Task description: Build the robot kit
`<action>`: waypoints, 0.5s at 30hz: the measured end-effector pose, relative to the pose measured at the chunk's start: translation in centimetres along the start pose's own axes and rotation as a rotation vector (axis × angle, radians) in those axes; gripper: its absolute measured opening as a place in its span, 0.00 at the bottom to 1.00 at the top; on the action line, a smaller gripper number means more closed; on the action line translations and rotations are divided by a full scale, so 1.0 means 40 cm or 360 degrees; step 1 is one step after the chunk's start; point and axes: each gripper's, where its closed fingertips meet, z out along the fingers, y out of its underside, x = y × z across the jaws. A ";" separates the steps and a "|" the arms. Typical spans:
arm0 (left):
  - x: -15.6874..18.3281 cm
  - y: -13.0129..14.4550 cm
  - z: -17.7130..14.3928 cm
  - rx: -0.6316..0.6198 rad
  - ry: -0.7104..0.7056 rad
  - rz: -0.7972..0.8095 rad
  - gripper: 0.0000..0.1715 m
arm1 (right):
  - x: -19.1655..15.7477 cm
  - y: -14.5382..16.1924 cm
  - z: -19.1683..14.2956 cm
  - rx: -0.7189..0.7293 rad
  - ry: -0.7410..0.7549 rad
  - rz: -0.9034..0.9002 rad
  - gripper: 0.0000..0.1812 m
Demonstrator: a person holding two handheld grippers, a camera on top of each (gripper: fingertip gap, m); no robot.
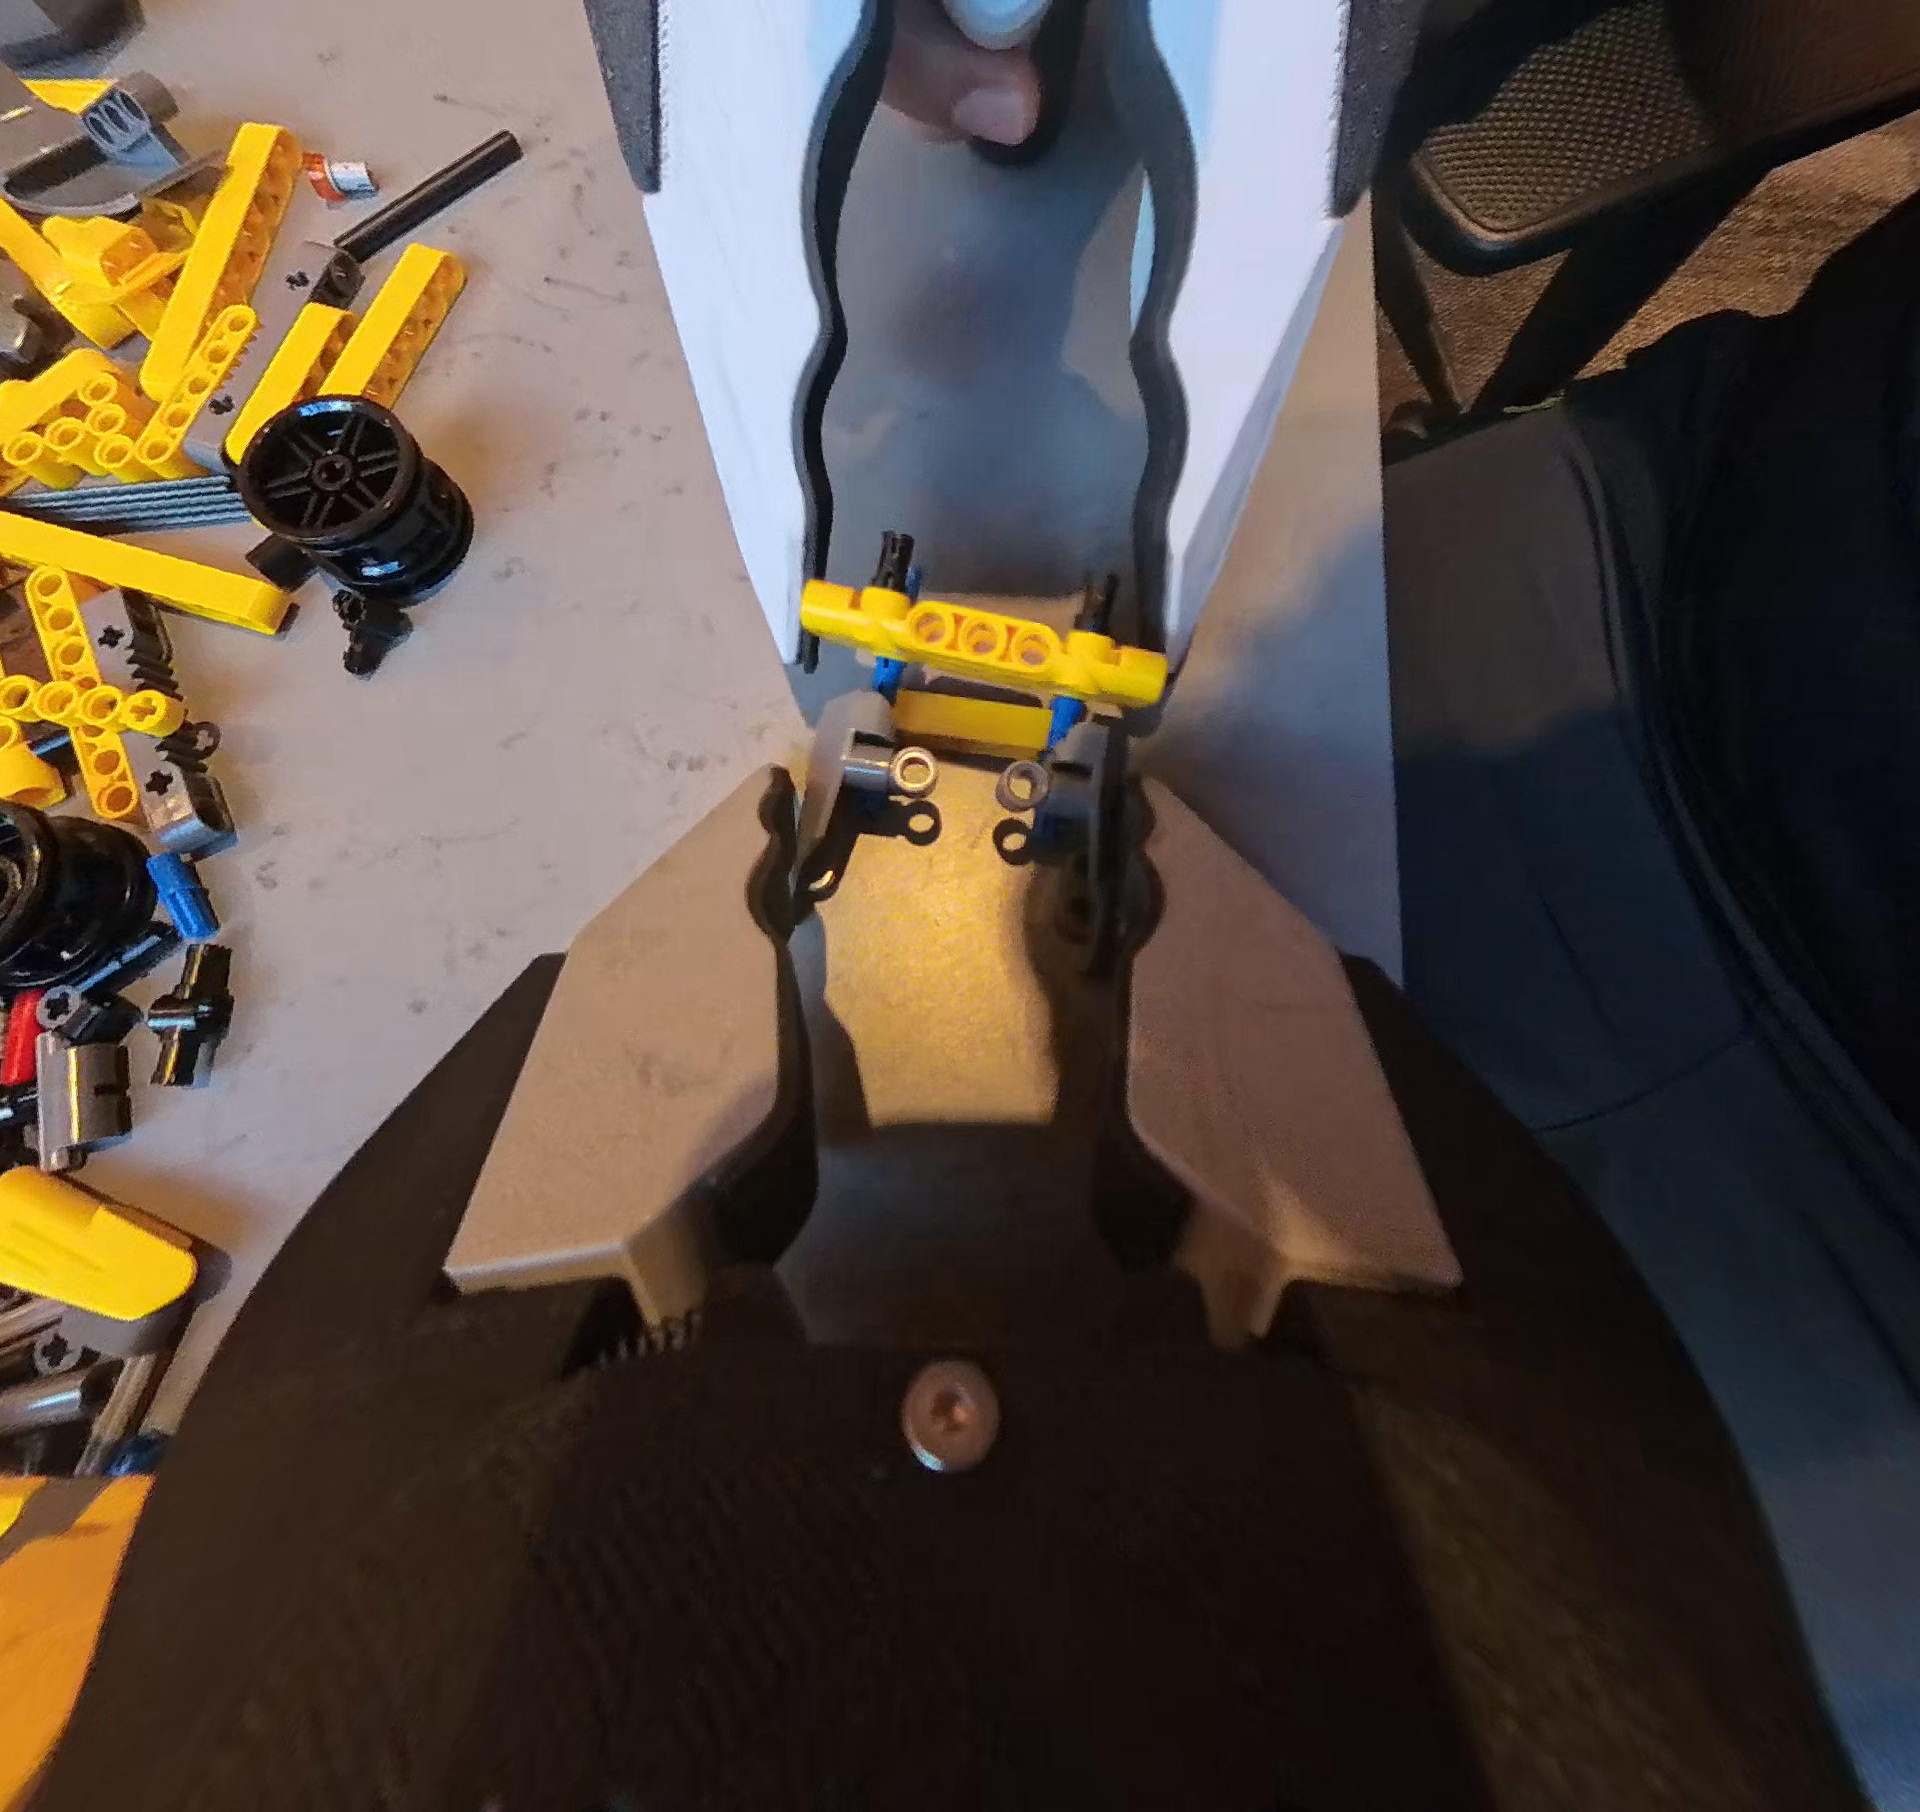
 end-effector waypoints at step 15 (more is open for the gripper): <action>0.001 0.009 -0.005 -0.0022 -0.0076 -0.0072 0.45 | -0.004 0.030 0.011 -0.0125 -0.0018 -0.0034 0.31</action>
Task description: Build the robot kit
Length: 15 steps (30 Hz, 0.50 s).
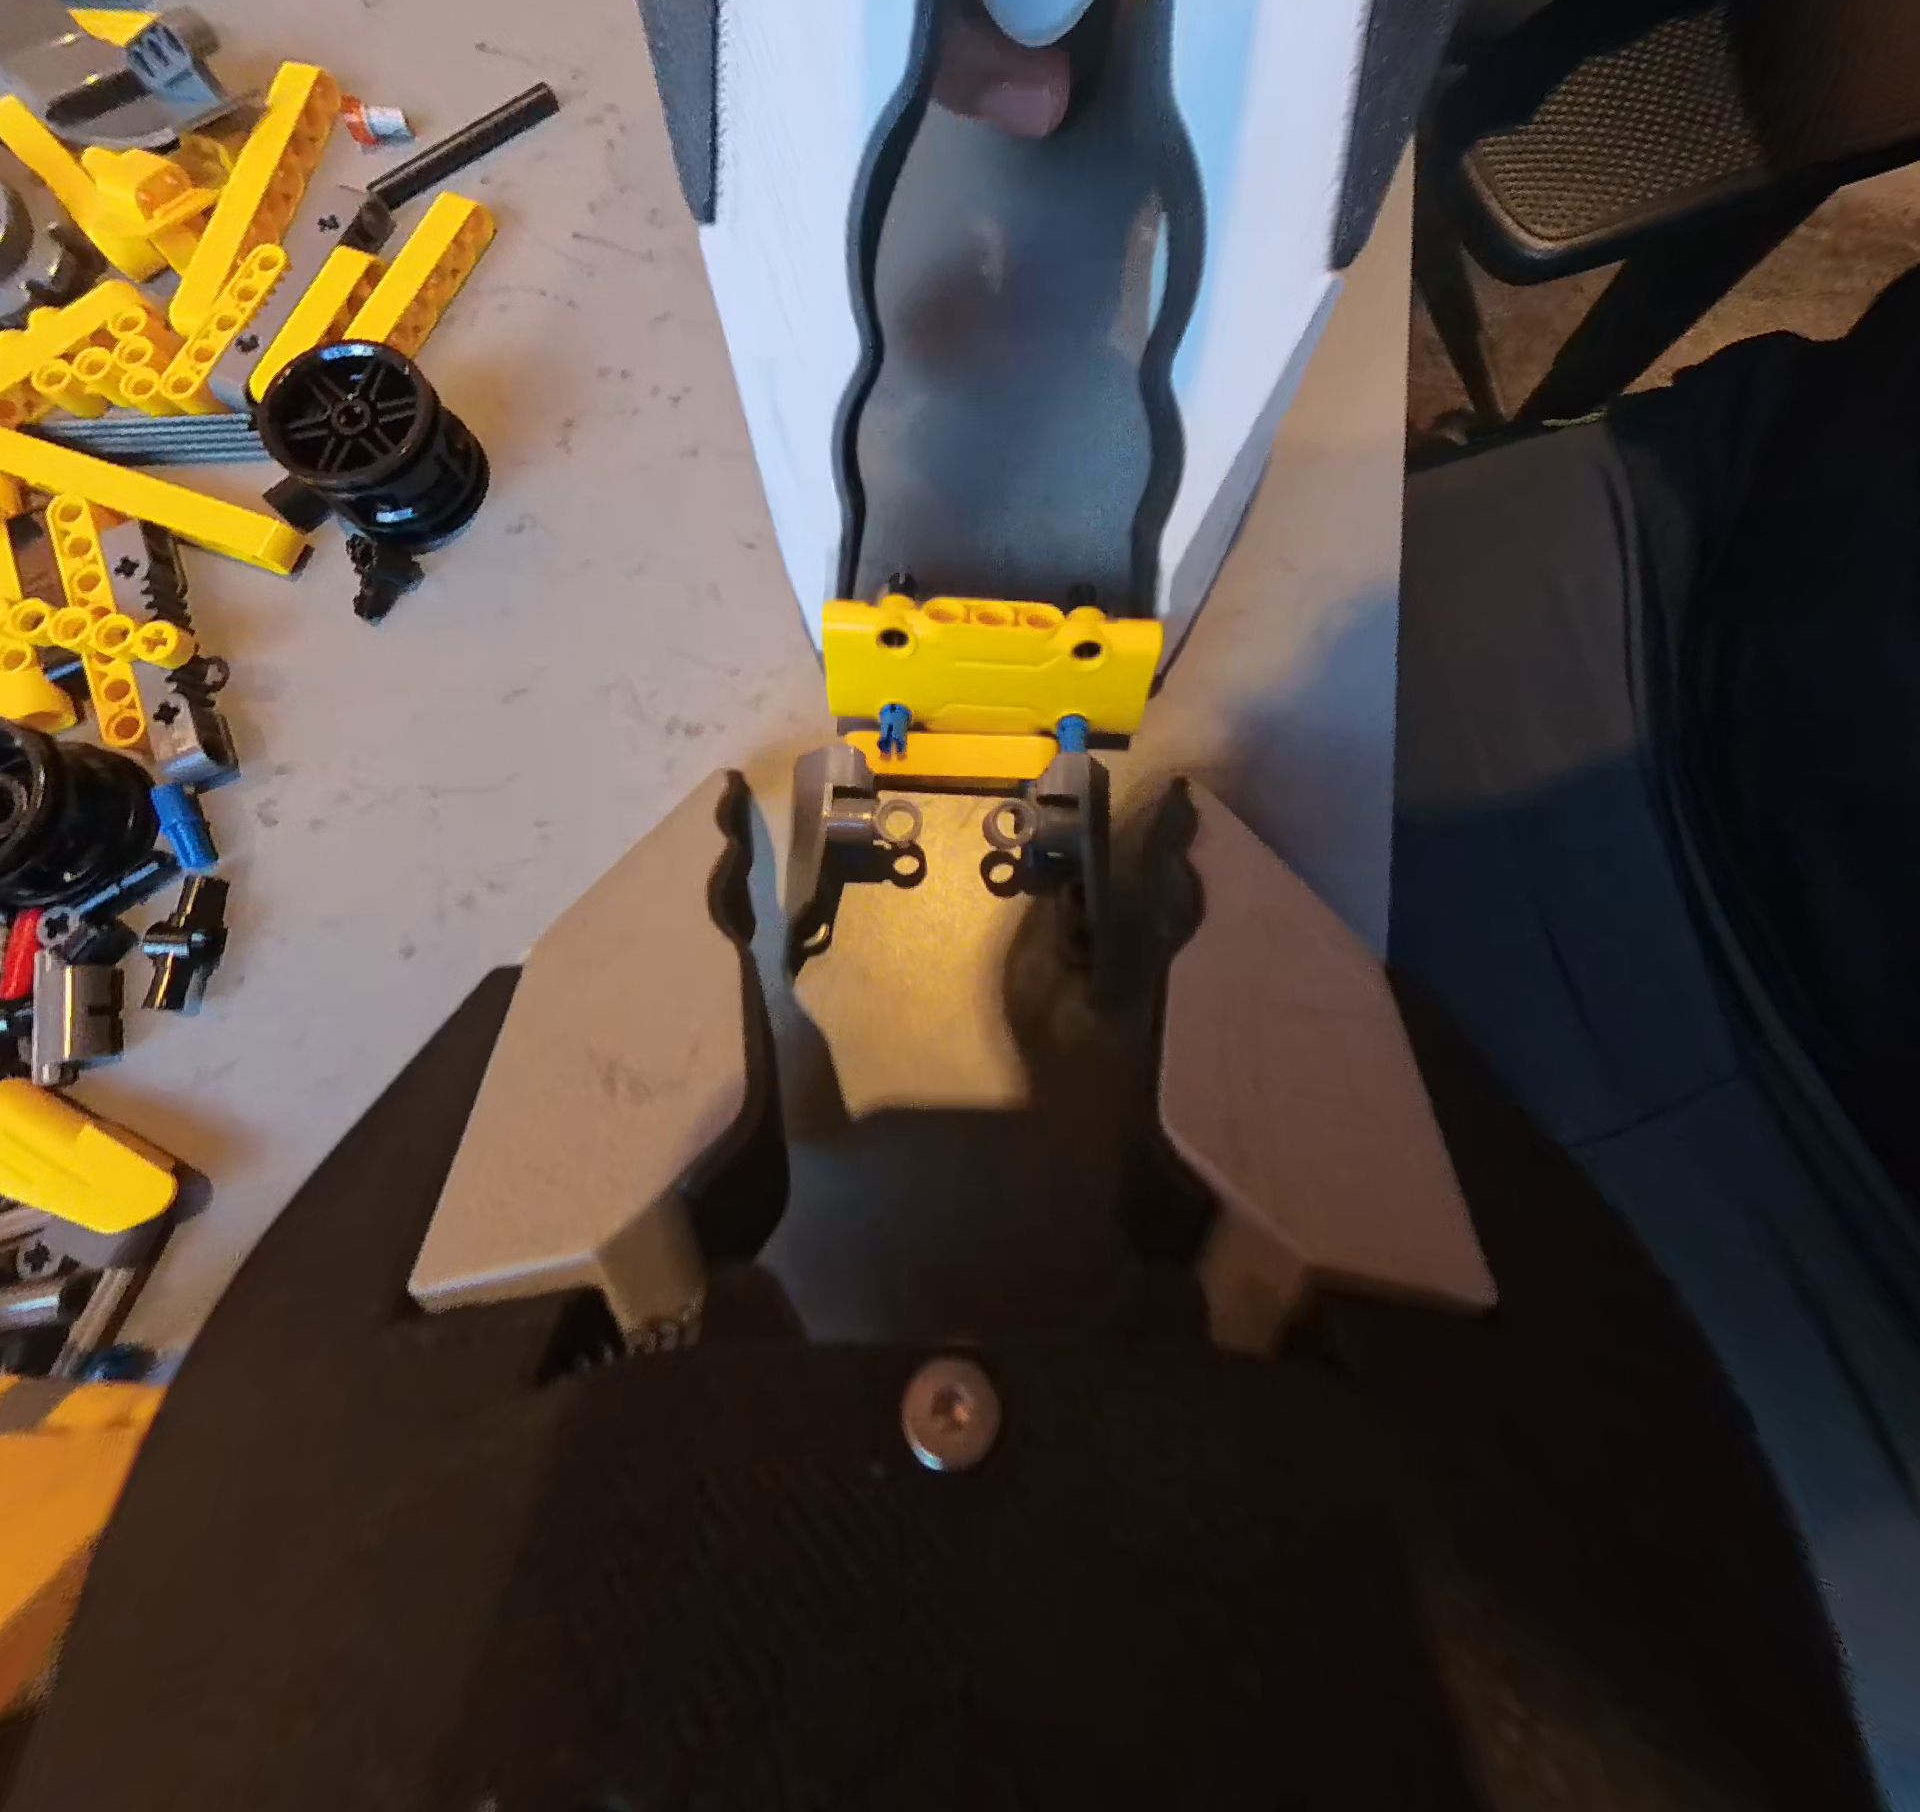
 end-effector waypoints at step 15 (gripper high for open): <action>0.010 0.003 -0.004 0.0014 -0.0037 -0.0035 0.42 | -0.008 -0.022 -0.013 0.0071 0.0004 -0.0064 0.28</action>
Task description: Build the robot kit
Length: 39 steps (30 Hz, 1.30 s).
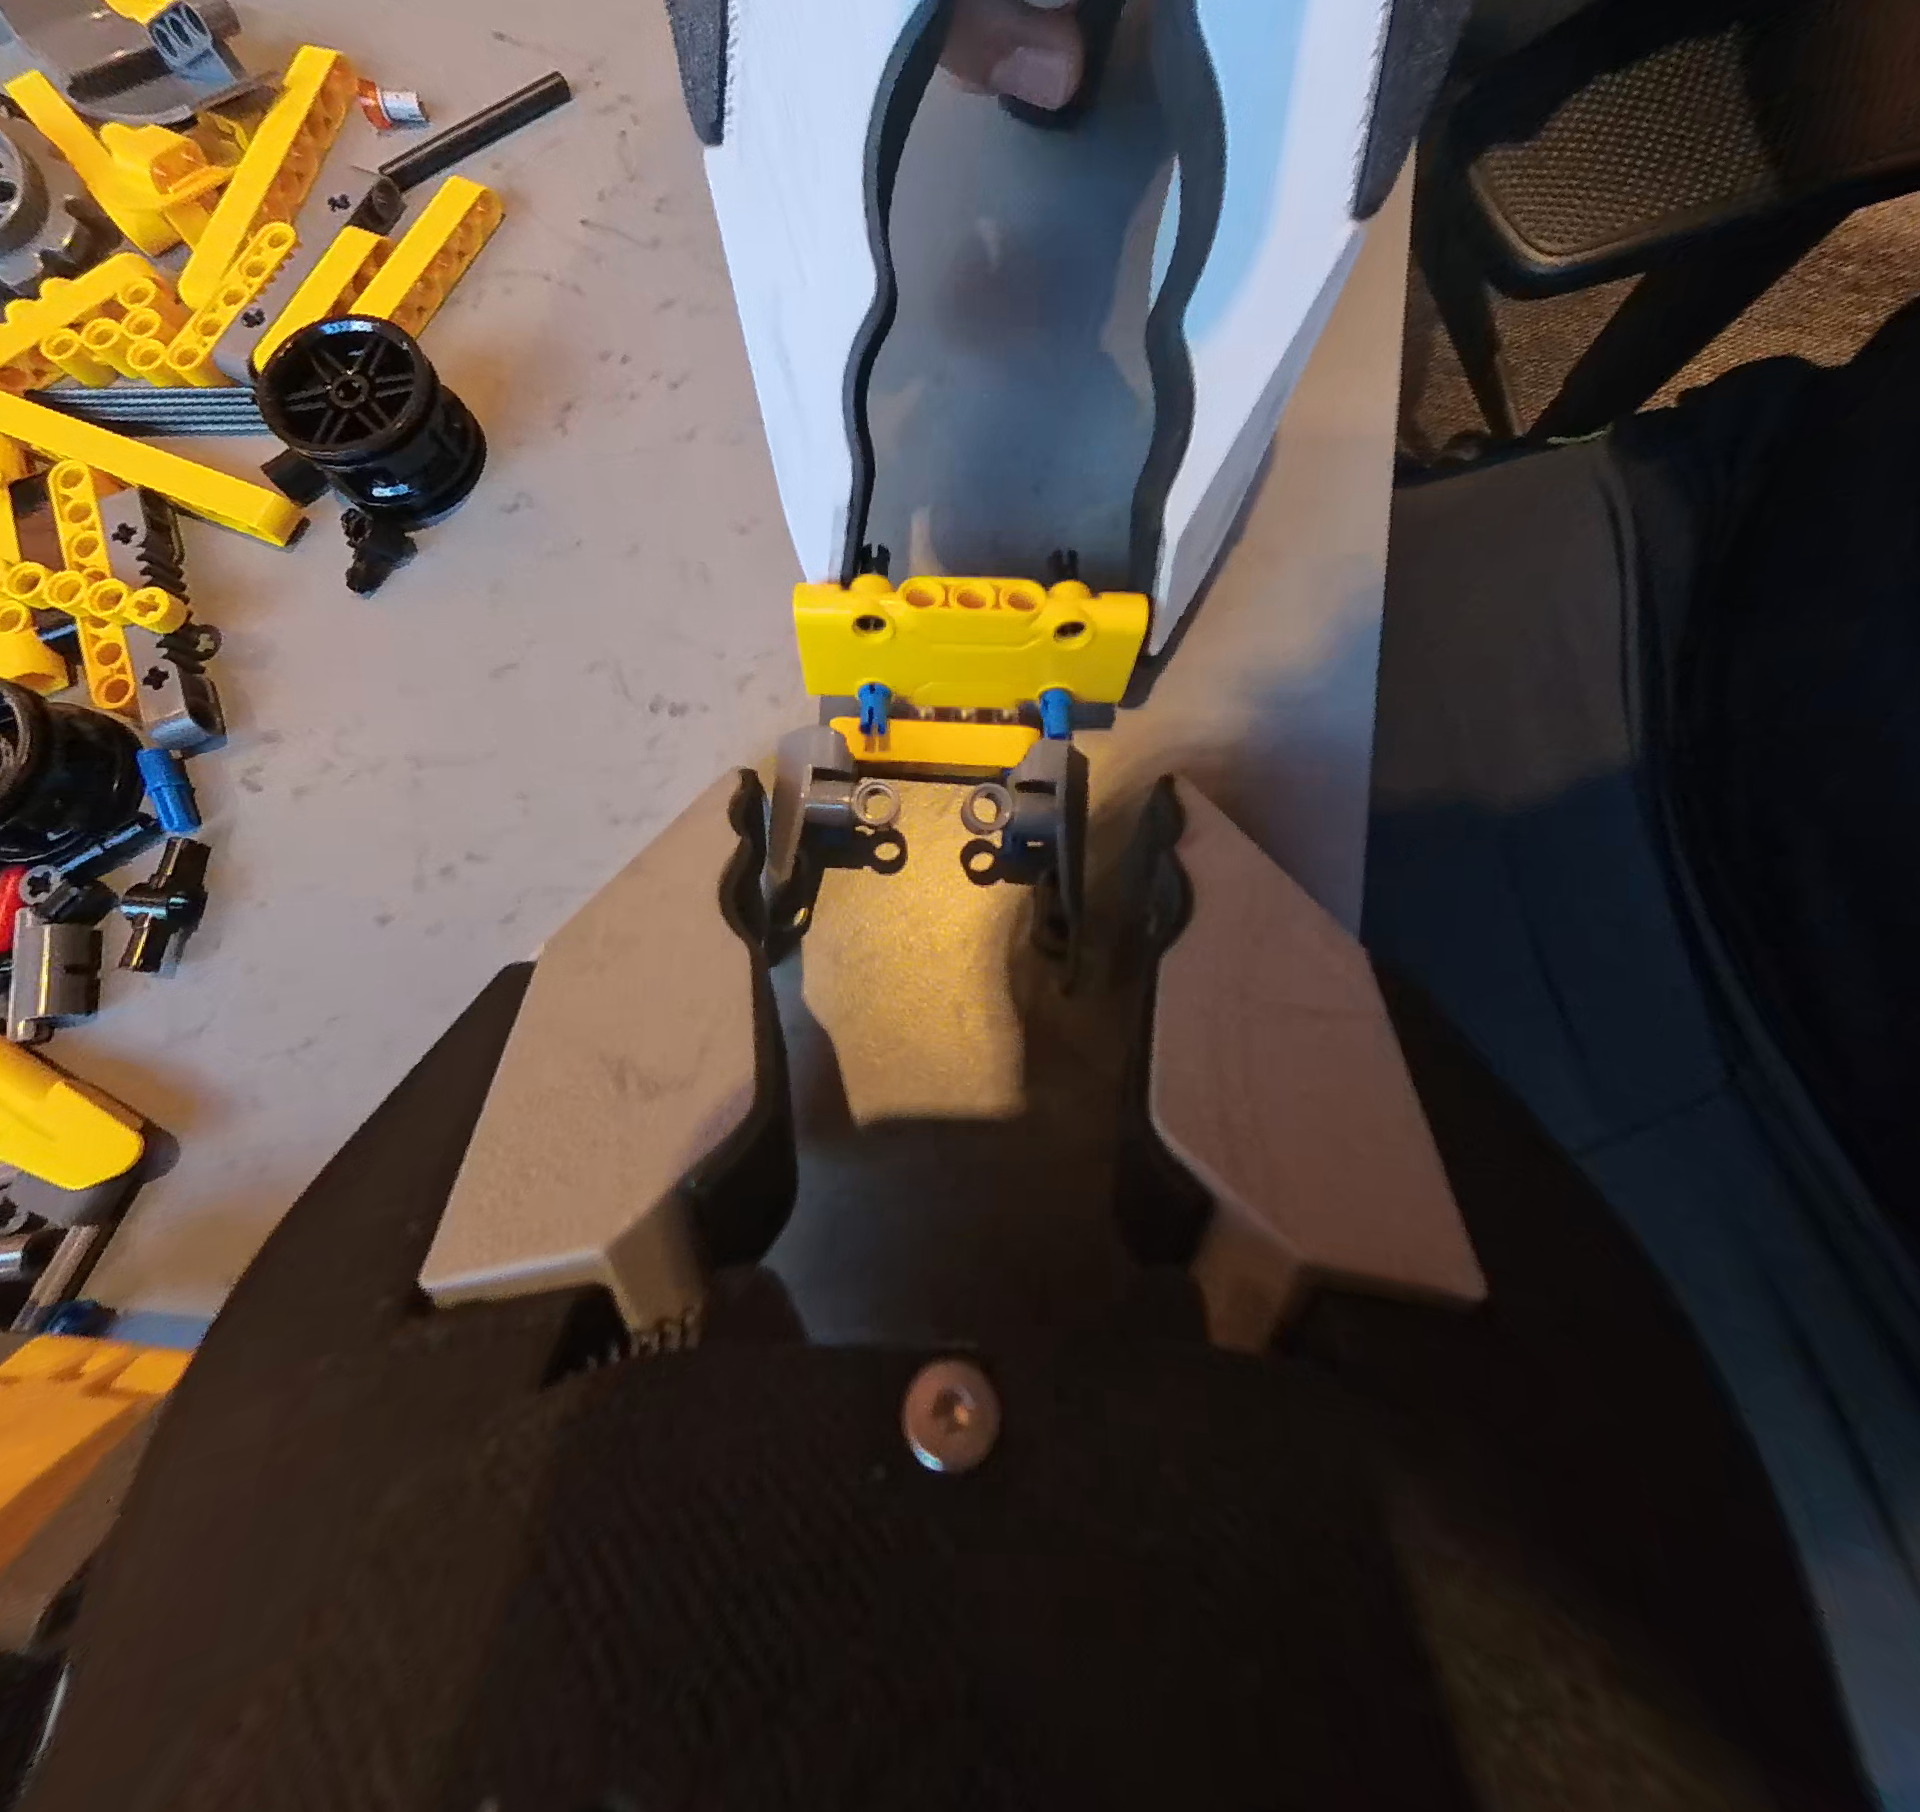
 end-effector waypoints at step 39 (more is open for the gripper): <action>0.003 -0.004 0.003 0.0004 0.0007 0.0008 0.42 | 0.004 0.015 0.013 -0.0079 -0.0093 -0.0023 0.33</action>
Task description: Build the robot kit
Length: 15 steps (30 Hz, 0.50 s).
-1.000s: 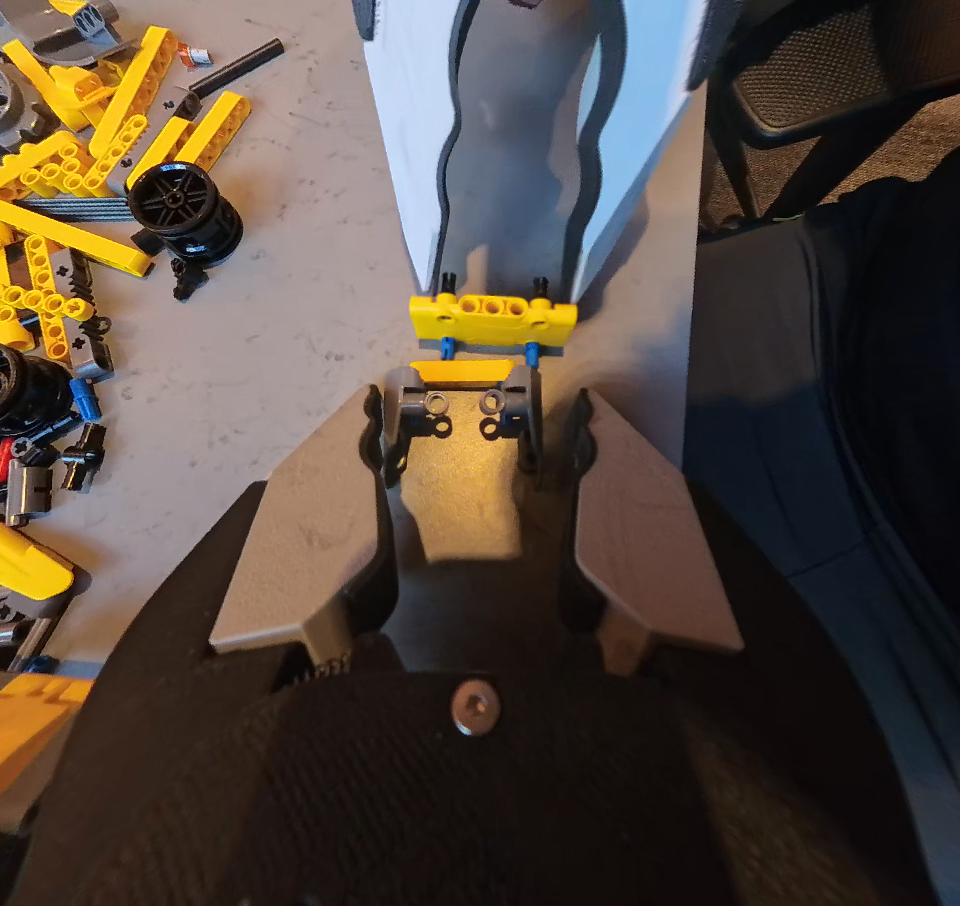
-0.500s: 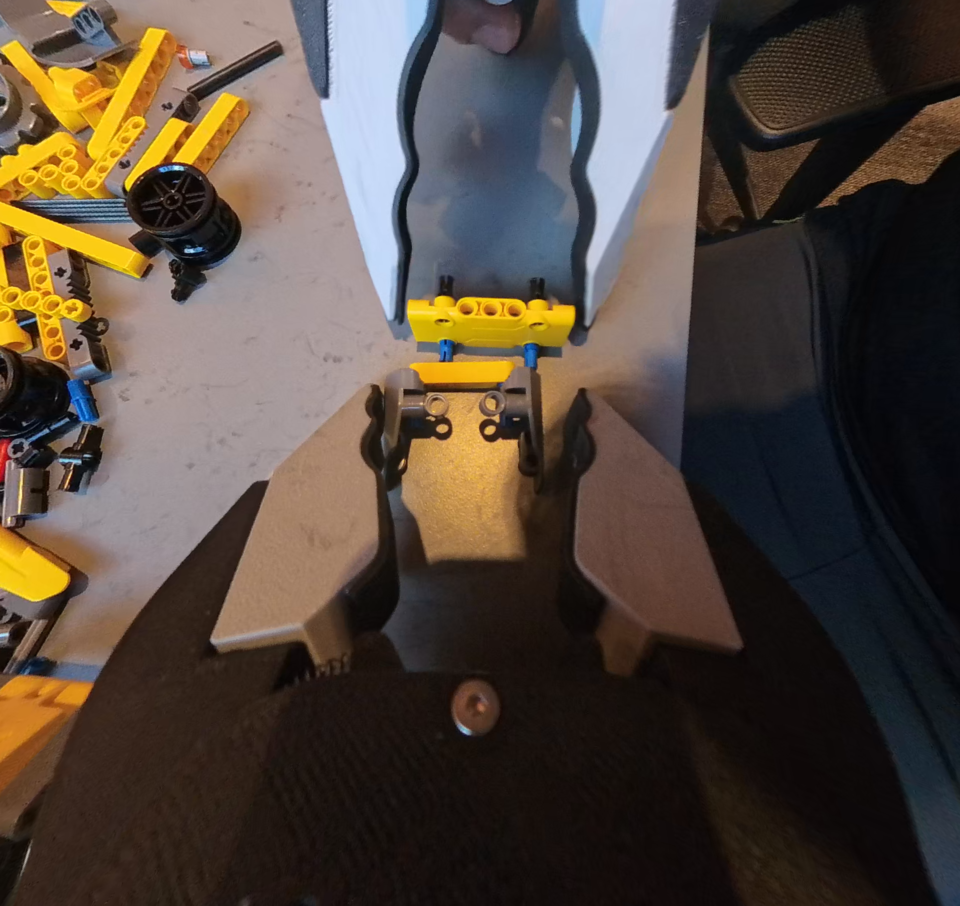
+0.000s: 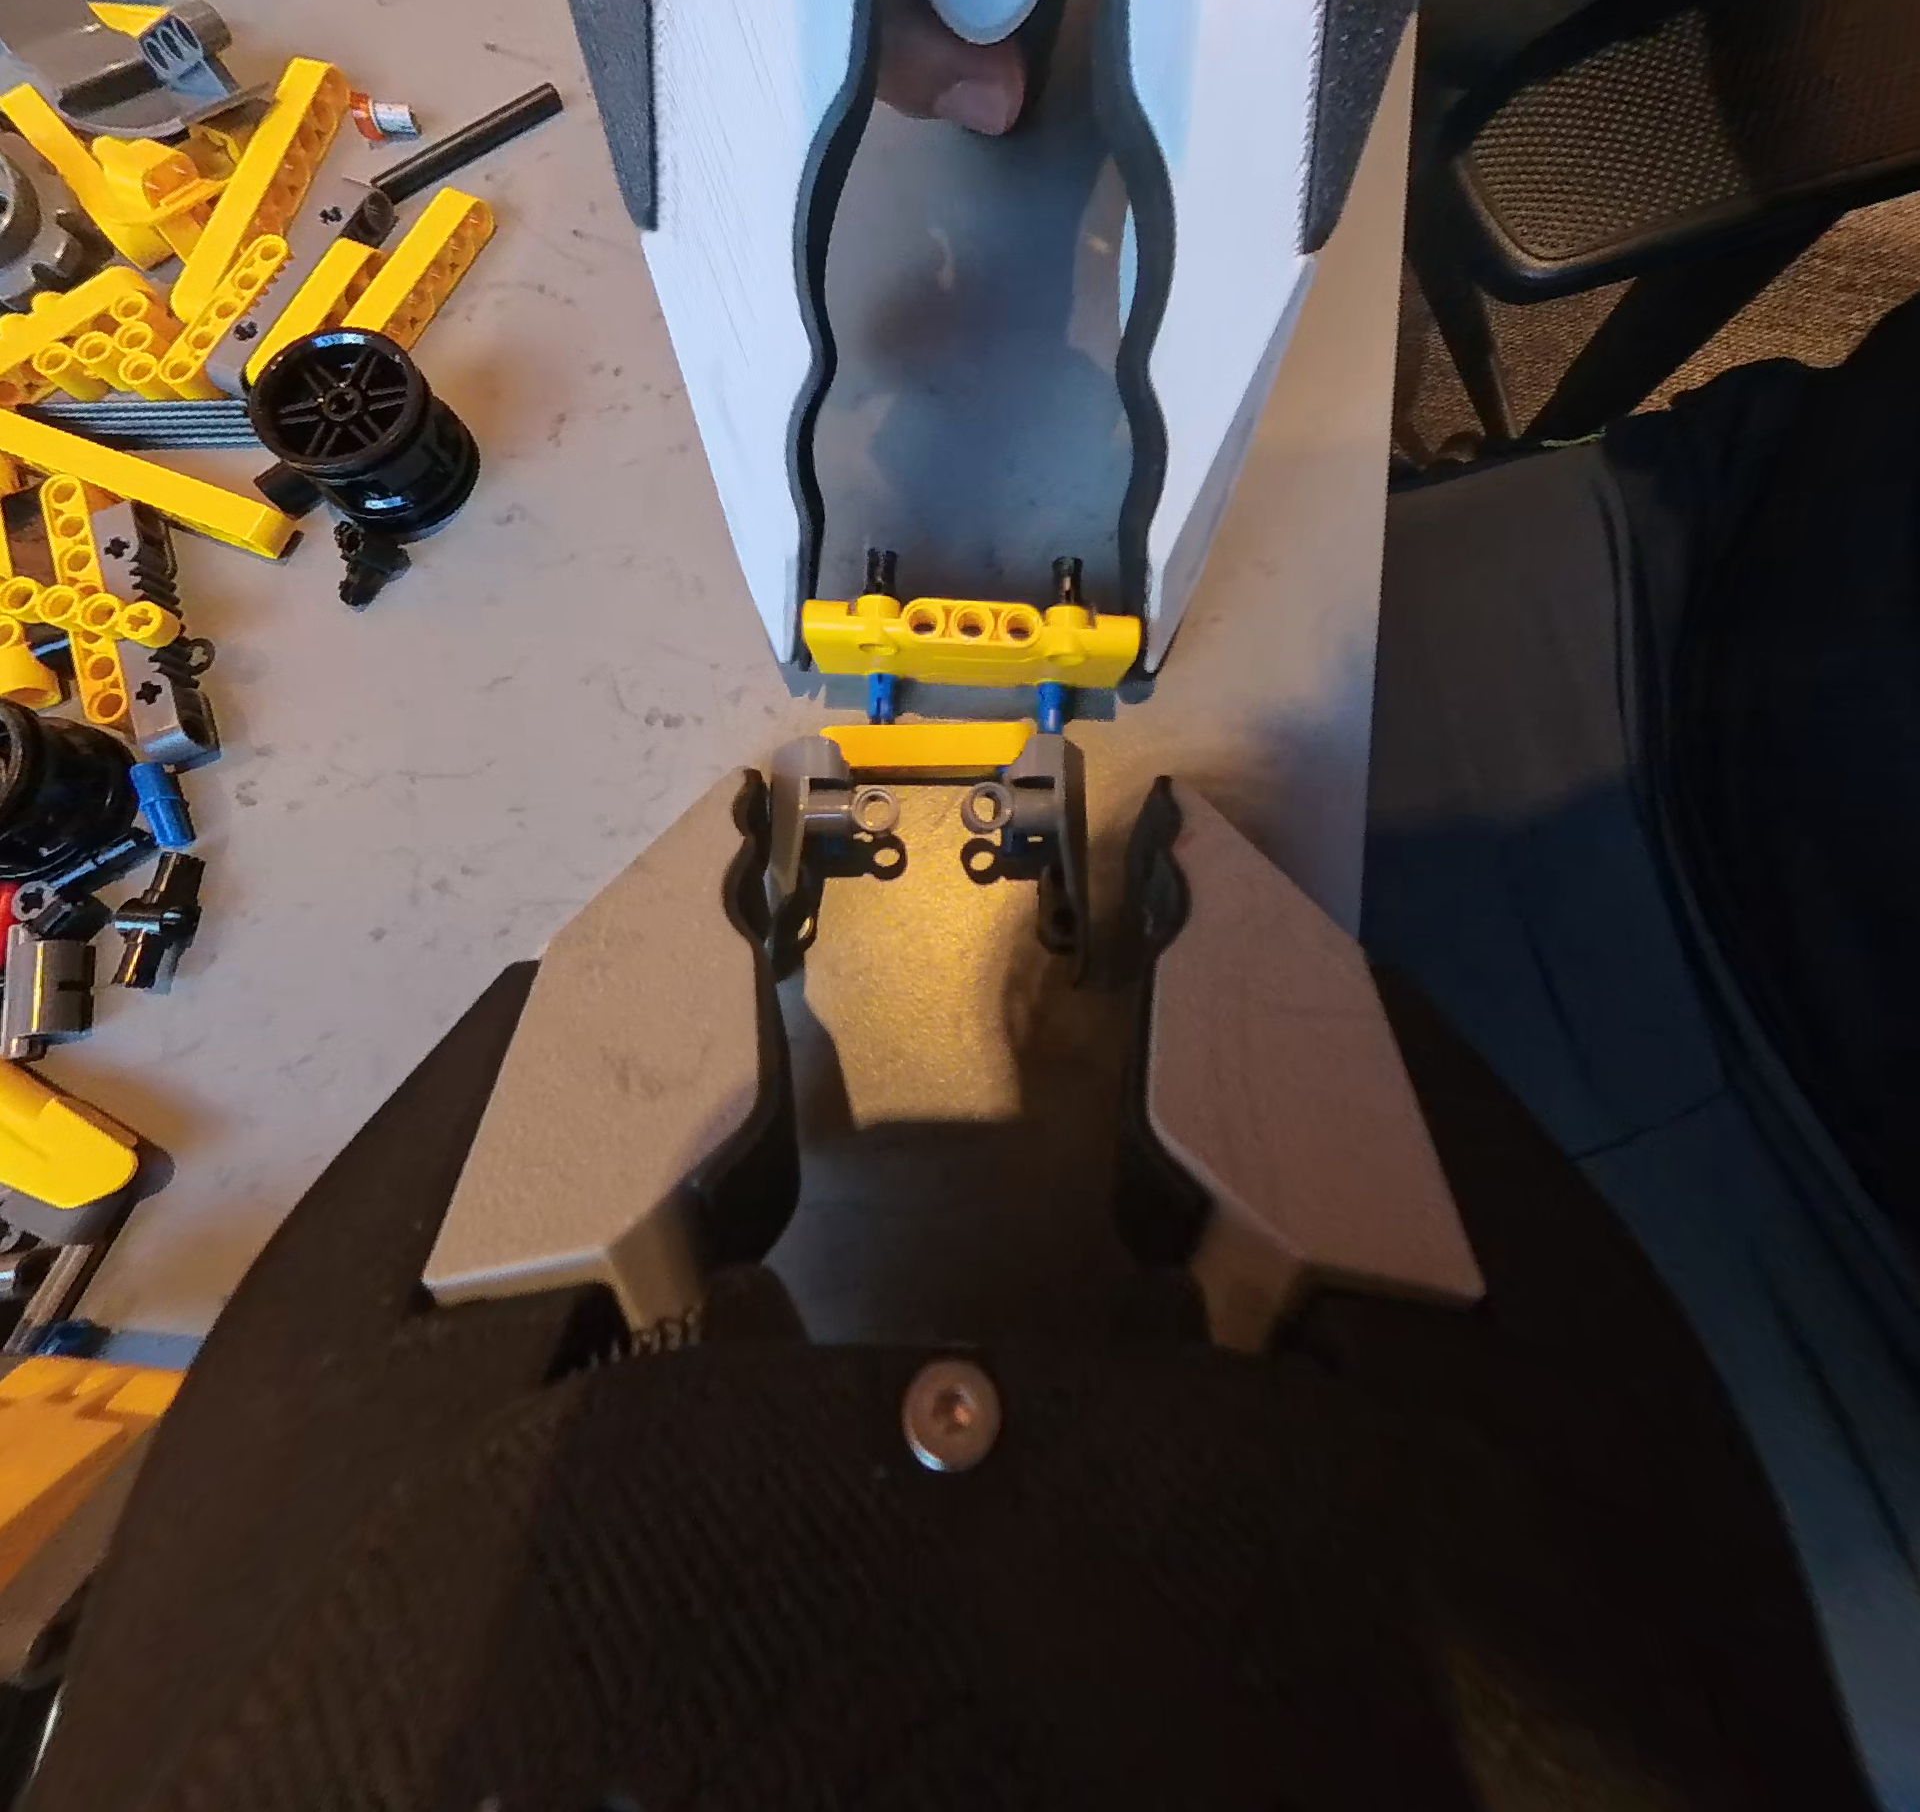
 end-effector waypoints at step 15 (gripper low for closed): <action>-0.008 0.009 -0.020 -0.0005 -0.0017 -0.0015 0.37 | 0.007 -0.031 -0.001 0.0071 0.0005 -0.0065 0.33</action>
